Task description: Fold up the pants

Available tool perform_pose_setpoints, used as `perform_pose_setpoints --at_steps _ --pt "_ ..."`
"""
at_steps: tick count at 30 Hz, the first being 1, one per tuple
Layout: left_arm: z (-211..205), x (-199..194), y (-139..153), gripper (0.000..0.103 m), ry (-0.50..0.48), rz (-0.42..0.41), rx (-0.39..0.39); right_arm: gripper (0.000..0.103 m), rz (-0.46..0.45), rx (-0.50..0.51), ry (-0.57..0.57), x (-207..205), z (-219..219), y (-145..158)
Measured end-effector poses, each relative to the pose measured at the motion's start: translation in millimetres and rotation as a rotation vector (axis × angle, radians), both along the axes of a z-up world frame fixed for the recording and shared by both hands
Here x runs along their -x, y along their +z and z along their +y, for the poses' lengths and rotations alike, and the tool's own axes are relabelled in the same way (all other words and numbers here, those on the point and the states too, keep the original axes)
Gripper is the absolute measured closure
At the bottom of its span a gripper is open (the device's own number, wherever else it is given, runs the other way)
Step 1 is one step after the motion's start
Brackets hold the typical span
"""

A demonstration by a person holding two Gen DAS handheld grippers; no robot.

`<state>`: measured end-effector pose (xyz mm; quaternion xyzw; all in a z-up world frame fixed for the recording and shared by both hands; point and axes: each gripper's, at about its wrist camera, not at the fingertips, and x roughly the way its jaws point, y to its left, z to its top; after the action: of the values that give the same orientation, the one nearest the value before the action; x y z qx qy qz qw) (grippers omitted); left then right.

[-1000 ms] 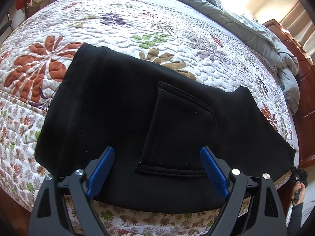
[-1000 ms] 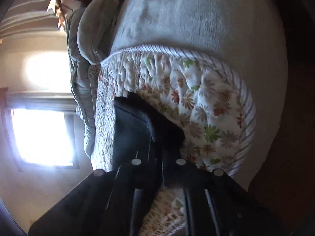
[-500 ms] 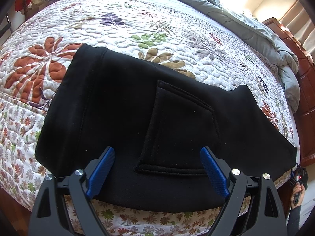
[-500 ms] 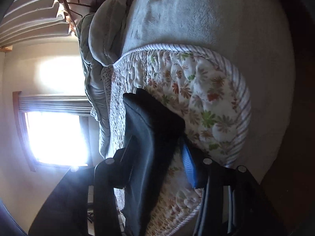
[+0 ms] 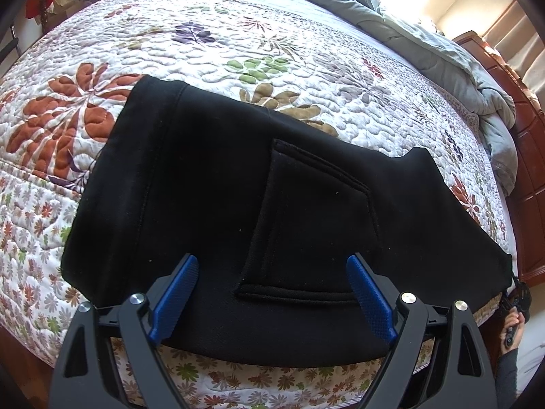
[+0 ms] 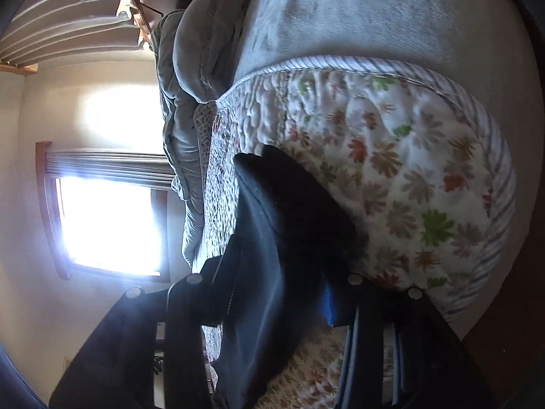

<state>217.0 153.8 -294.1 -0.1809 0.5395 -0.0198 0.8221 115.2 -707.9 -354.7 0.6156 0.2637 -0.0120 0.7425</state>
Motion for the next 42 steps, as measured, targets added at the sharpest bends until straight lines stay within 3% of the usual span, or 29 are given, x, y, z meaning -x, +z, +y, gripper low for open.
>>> perform_pose_setpoints --at_steps 2,5,11,16,21,25,29,42 --pt "1 0 0 0.014 -0.003 -0.006 0.007 0.094 0.021 0.028 0.004 -5 3 4" --pt "3 2 0 0.014 -0.012 -0.023 0.023 0.094 0.065 0.07 -0.006 -8 7 13" --pt "6 14 2 0.014 -0.061 -0.09 0.033 0.094 0.073 0.237 0.018 -14 35 71" --pt "17 23 6 0.014 -0.03 -0.139 0.09 0.094 0.06 0.385 0.037 -20 67 129" --pt "19 30 8 0.014 -0.013 -0.189 0.095 0.094 0.041 0.515 0.052 -19 103 174" --pt "29 35 11 0.014 0.021 -0.232 0.145 0.094 0.028 0.6 0.061 -22 133 203" --pt "39 37 10 0.015 0.054 -0.25 0.193 0.094 0.017 0.655 0.071 -26 156 223" --pt "43 43 10 0.014 0.054 -0.276 0.212 0.094 0.016 0.846 0.149 -30 227 266"
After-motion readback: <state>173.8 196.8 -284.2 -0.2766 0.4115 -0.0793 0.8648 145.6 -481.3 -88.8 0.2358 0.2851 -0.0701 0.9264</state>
